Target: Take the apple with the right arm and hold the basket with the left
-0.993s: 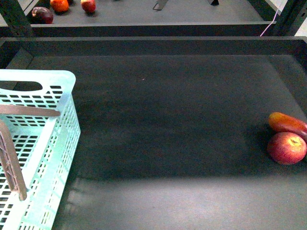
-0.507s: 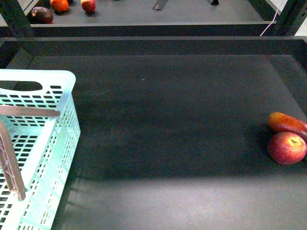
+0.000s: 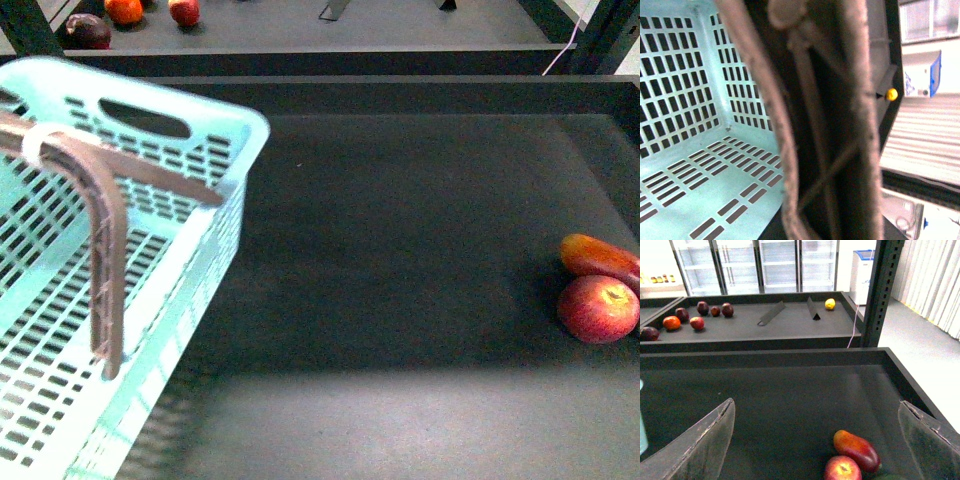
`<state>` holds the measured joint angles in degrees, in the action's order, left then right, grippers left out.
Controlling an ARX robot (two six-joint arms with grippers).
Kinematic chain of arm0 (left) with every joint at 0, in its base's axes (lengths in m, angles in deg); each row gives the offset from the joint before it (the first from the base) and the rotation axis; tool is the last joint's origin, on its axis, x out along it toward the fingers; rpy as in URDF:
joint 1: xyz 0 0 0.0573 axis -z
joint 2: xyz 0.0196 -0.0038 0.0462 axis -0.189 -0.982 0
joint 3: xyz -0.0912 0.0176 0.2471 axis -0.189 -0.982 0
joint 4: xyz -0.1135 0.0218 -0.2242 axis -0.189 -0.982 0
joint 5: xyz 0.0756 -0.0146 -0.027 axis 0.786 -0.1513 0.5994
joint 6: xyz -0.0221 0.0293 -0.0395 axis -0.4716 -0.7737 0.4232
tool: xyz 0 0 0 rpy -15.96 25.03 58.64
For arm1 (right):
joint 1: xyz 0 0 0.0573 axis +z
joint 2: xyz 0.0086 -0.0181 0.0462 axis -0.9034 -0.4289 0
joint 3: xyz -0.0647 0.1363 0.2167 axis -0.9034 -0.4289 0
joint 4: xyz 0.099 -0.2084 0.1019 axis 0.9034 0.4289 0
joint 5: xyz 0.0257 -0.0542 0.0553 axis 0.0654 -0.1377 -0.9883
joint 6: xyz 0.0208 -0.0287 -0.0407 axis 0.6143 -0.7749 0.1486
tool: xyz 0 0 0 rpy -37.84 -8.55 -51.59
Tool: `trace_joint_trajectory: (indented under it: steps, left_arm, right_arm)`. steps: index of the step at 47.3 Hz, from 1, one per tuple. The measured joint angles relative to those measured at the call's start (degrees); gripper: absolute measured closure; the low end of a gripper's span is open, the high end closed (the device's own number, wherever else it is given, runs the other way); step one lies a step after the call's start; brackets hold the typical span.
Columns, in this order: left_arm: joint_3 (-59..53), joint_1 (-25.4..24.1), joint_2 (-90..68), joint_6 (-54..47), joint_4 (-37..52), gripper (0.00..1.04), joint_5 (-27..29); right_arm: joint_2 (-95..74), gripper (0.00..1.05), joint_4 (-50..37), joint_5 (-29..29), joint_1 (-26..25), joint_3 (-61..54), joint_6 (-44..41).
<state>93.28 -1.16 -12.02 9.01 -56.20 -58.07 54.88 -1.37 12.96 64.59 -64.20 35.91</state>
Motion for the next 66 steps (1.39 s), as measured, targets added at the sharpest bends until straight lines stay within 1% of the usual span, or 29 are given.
trace_joint_trajectory:
  steps: [17,24,29,36,54,56,57,58,59,60,62,63,64,66]
  left_arm:
    - [14.71,16.61,-5.16,-4.48,-3.80,0.99,0.24]
    - [18.51,22.10,-7.28,-4.94,-4.04,0.99,0.20]
    - [20.52,24.76,-8.07,-5.44,-4.11,0.99,-0.09]
    - [21.92,26.69,-8.26,-6.82,-4.22,0.99,-1.33]
    - [22.01,26.97,-8.31,-7.80,-4.22,0.99,-0.66]
    - [21.99,26.97,-8.31,-7.80,-4.22,0.99,-0.70]
    - [22.01,26.97,-8.31,-7.85,-4.22,0.99,-0.68]
    - [22.01,26.97,-8.31,-7.85,-4.22,0.99,-0.68]
    - [22.01,26.97,-8.31,-7.80,-4.22,0.99,-0.68]
    - [22.01,26.97,-8.31,-7.80,-4.22,0.99,-0.74]
    - [22.03,27.02,-8.31,-7.96,-4.20,0.99,-0.90]
    - [22.03,27.02,-8.31,-7.98,-4.20,0.99,-0.92]
    - [22.03,27.02,-8.33,-7.93,-4.20,0.99,-0.90]
    - [22.03,27.02,-8.37,-7.91,-4.20,0.99,-0.83]
  right_arm:
    - [0.00,0.09,0.00,0.02,0.00,0.00,0.00]
    - [0.00,0.09,0.00,0.00,0.00,0.00,0.00]
    - [0.00,0.09,0.00,0.00,0.00,0.00,0.00]
    - [0.00,0.09,0.00,0.00,0.00,0.00,0.00]
    - [-0.11,0.09,0.13,0.26,0.04,0.04,0.09]
    - [-2.03,0.09,4.35,3.65,0.96,1.51,2.97]
    - [-5.75,0.09,11.37,8.17,2.51,4.42,8.52]
    - [-7.28,0.09,13.57,9.66,2.93,5.44,9.53]
    - [-11.89,0.09,19.74,12.76,3.41,8.04,16.02]
    - [-13.16,0.09,21.35,13.40,3.50,8.66,16.98]
    - [-17.59,0.09,26.56,14.73,3.93,10.19,24.28]
    - [-19.10,0.09,27.63,14.86,4.09,10.29,28.24]
    - [-20.44,0.09,27.85,14.73,4.09,10.19,30.97]
    - [-22.36,0.09,27.17,13.84,3.87,9.99,33.24]
